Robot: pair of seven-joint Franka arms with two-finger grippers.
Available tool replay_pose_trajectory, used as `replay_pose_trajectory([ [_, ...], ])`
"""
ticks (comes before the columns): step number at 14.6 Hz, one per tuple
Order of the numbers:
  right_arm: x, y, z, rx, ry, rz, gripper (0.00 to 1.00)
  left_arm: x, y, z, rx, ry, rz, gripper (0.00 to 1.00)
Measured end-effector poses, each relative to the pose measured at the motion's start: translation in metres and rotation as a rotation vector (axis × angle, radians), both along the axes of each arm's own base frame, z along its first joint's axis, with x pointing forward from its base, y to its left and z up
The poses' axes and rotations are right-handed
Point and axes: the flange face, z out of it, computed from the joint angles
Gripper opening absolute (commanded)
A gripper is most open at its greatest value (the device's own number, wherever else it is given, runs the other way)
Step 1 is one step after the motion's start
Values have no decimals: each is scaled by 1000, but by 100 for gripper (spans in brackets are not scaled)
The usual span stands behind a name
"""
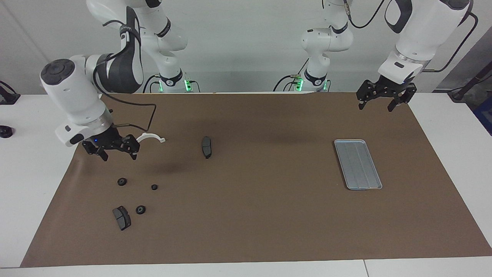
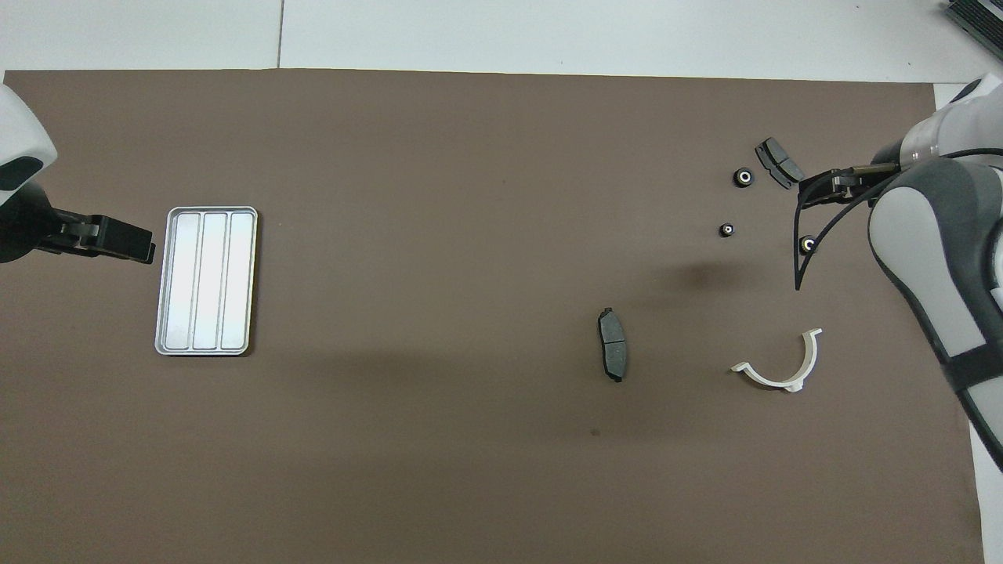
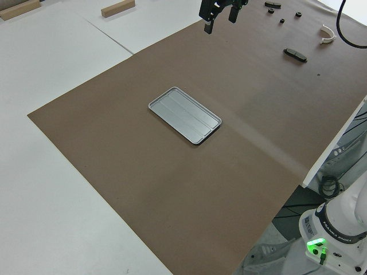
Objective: Pick bearing gear from pile to tray
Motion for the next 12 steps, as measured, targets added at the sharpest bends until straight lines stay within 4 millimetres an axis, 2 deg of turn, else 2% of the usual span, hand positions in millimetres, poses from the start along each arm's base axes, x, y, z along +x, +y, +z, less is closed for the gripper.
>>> replay_pose_trajectory([
  [2, 7, -27, -35, -8, -11, 6, 100, 0, 0, 0, 0, 0, 0, 100],
  [3, 7, -33, -52, -10, -16, 5, 100, 0, 0, 0, 0, 0, 0, 100],
  [5, 3, -33, -83, -12, -20, 5, 99, 0, 0, 0, 0, 0, 0, 100],
  [10, -8, -34, -128, -11, 4, 1, 88, 0, 0, 0, 0, 0, 0, 100],
  [12, -10, -39, -141, -11, 15, -7, 88, 0, 0, 0, 0, 0, 0, 100],
])
